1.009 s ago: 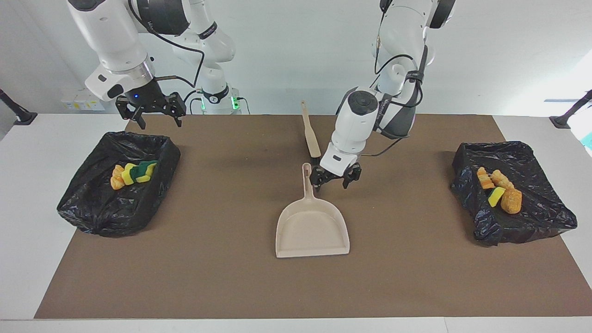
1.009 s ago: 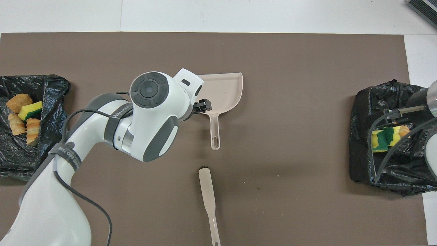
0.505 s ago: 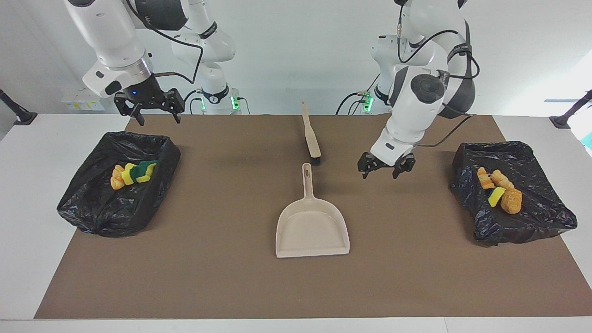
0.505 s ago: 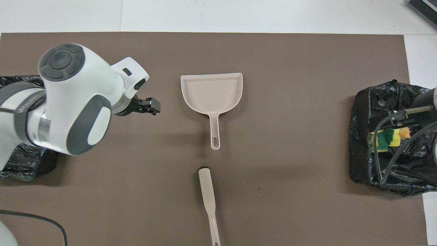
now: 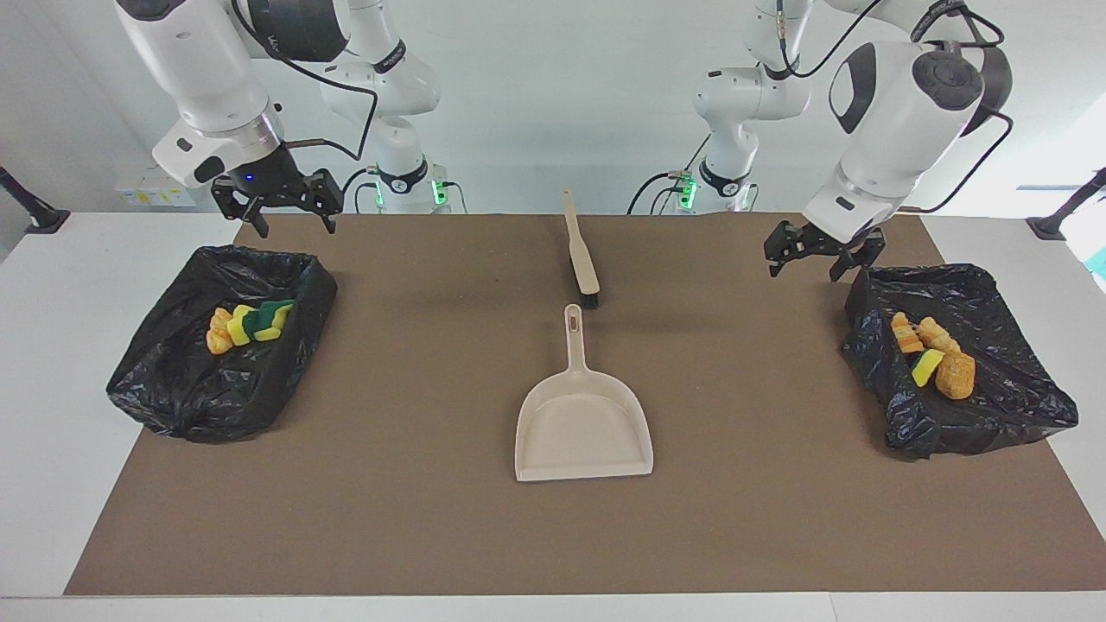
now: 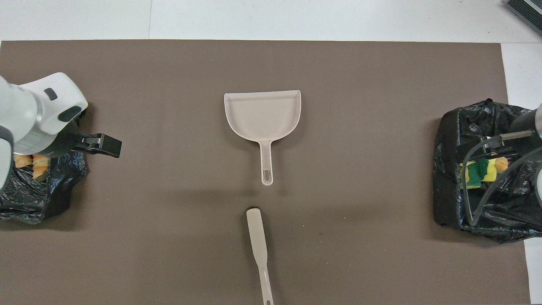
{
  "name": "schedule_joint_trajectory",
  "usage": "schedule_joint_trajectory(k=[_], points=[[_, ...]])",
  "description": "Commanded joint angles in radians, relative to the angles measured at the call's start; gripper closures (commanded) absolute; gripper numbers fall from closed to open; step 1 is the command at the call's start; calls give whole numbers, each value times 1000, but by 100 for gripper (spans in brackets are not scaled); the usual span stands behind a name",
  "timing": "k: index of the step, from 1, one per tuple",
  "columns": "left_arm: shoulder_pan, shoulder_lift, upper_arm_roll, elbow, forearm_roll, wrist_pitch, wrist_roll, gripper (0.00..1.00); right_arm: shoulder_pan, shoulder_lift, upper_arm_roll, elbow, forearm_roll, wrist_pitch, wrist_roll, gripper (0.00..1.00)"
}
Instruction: Sweep and dump trash in bin
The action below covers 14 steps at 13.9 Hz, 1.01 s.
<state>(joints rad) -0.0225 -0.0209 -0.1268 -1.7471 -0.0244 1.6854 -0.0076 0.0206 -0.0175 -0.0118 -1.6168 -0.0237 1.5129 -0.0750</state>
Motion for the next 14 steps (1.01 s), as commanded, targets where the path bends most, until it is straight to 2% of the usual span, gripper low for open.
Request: schedule_joint_trajectory(k=[1, 7, 10, 14], points=[[27, -46, -7, 58, 7, -103, 6, 0, -4, -1, -8, 0, 5, -13, -8, 0], [39, -53, 21, 210, 38, -312, 1, 0, 2, -1, -7, 0, 30, 12, 37, 0], [53, -92, 26, 158, 32, -302, 6, 0, 4, 1, -7, 3, 30, 9, 26, 0], [53, -85, 26, 167, 18, -280, -3, 0, 1, 2, -8, 3, 30, 10, 26, 0]])
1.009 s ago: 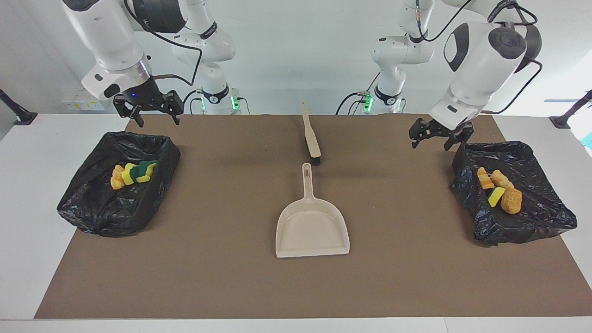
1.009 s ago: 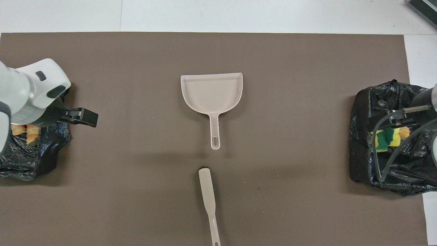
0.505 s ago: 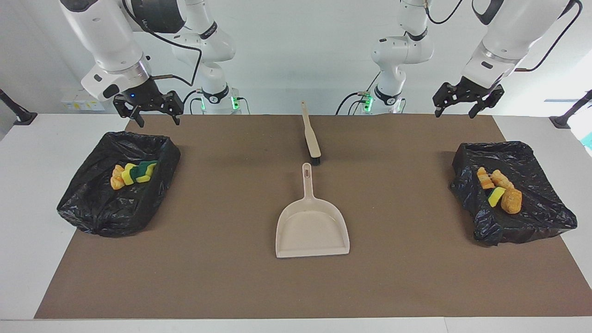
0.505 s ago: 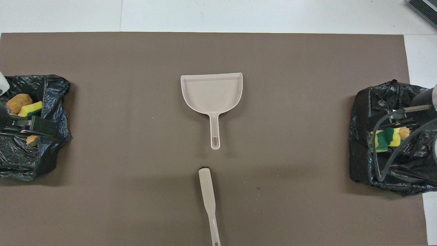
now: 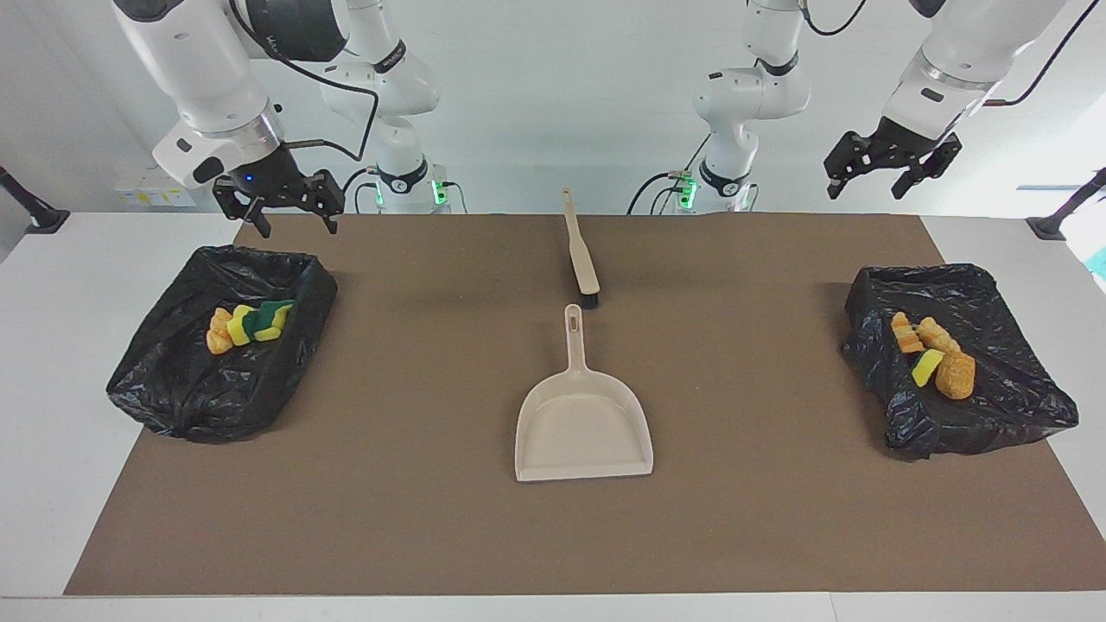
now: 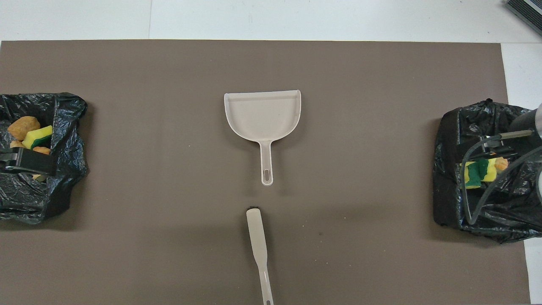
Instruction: Sweep and dump trash in bin
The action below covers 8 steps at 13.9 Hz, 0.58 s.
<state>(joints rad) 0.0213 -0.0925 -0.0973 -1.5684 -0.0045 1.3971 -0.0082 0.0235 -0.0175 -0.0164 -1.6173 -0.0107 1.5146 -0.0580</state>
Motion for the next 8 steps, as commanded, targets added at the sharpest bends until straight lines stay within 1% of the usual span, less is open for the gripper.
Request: schedule_joint_trajectory(k=[1, 4, 8], points=[[12, -13, -4, -16, -8, 31, -4, 0, -2, 2, -4, 4, 17, 9, 9, 0], [23, -7, 1, -10, -25, 85, -10, 0, -2, 2, -4, 4, 17, 9, 9, 0], [-24, -9, 65, -4, -28, 85, -7, 0, -2, 2, -4, 4, 17, 9, 9, 0]])
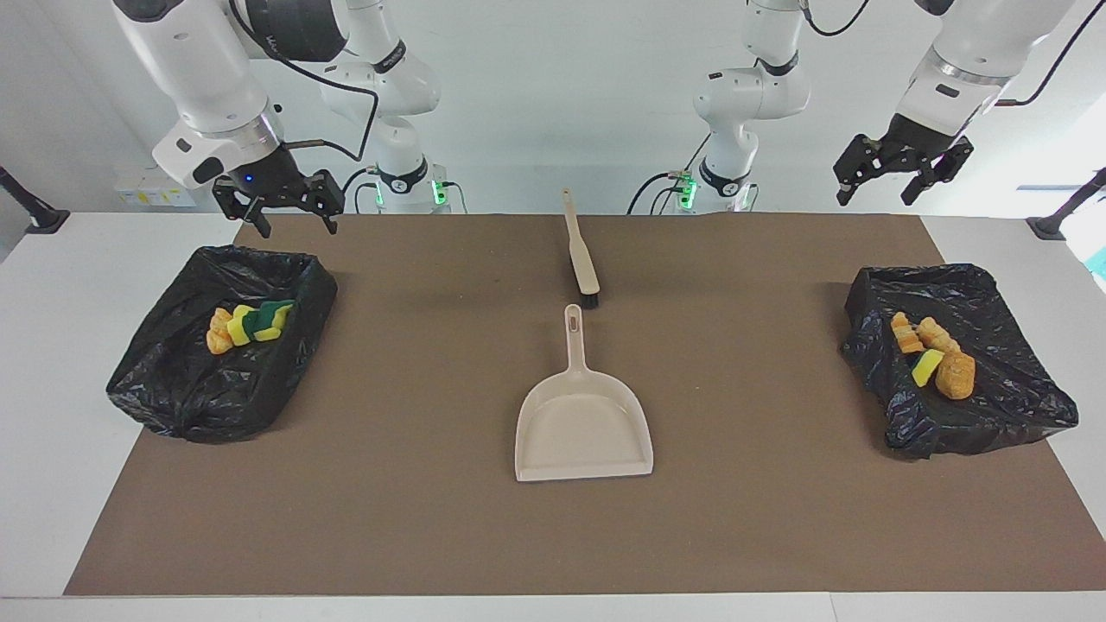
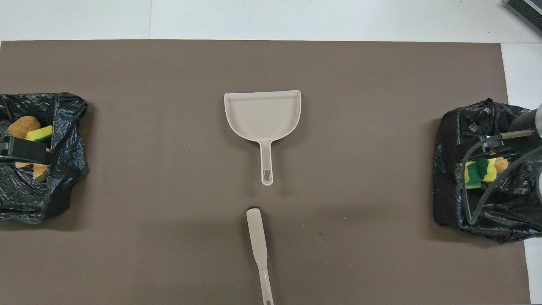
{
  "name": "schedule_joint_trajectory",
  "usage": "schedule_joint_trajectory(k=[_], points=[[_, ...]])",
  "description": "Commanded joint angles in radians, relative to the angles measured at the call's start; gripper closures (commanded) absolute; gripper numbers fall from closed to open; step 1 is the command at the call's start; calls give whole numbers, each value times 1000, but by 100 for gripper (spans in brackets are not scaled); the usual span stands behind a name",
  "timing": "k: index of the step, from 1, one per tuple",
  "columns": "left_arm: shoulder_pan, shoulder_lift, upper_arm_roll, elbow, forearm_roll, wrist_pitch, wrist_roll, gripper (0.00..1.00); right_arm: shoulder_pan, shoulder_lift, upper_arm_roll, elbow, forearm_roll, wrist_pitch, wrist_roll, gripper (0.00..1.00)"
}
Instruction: Sweep and dump trash in bin
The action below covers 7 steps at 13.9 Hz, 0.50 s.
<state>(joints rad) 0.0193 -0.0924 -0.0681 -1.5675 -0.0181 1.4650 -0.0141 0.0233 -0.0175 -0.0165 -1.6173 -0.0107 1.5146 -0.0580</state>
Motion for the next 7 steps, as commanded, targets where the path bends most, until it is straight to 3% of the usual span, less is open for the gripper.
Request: schedule_joint_trajectory(k=[1, 7], points=[[-21, -13, 33, -5, -13, 18, -1, 0, -2, 2, -3, 4, 17, 9, 9, 0], [-18, -18, 30, -9, -11, 14, 3, 0, 0, -1, -2, 2, 17, 4, 6, 0]])
